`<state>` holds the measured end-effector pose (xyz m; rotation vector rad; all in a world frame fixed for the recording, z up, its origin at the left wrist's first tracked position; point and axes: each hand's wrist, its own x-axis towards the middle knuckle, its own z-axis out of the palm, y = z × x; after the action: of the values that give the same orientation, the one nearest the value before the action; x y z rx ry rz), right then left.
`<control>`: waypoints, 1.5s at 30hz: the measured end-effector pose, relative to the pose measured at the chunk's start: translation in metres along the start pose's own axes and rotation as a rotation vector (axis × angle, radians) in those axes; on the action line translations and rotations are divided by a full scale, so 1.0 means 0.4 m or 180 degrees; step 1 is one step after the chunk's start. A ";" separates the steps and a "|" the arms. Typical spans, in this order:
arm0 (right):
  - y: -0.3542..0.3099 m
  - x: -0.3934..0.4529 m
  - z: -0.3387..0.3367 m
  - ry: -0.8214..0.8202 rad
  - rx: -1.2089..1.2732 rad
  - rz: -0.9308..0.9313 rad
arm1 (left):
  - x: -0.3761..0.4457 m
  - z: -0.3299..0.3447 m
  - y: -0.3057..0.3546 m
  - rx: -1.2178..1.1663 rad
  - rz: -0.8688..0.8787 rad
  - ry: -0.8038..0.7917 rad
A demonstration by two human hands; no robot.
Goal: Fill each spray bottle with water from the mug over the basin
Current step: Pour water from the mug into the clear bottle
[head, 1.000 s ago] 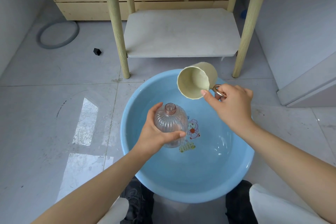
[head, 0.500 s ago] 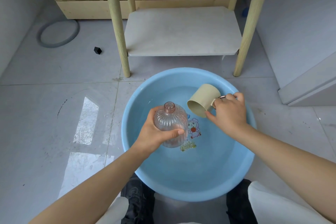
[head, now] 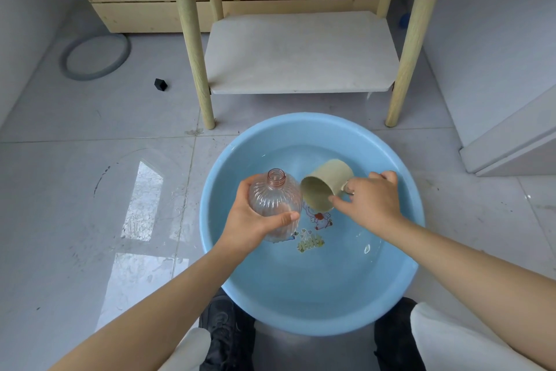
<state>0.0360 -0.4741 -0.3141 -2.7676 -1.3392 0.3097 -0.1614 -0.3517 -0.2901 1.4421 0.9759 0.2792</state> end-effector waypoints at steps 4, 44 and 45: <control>0.001 0.014 -0.030 -0.0561 0.1586 0.1062 | 0.002 0.003 -0.001 0.0013 0.0021 0.0061; -0.081 -0.023 -0.163 0.2396 0.1041 -0.0882 | -0.010 0.024 0.021 0.0126 0.0297 -0.0124; -0.081 -0.023 -0.163 0.2410 0.1025 -0.0887 | -0.010 0.025 0.021 0.0122 0.0310 -0.0117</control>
<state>0.0187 -0.4586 -0.2446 -2.0514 -1.2753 -0.4521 -0.1537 -0.3598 -0.2825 1.5272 0.8870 0.3057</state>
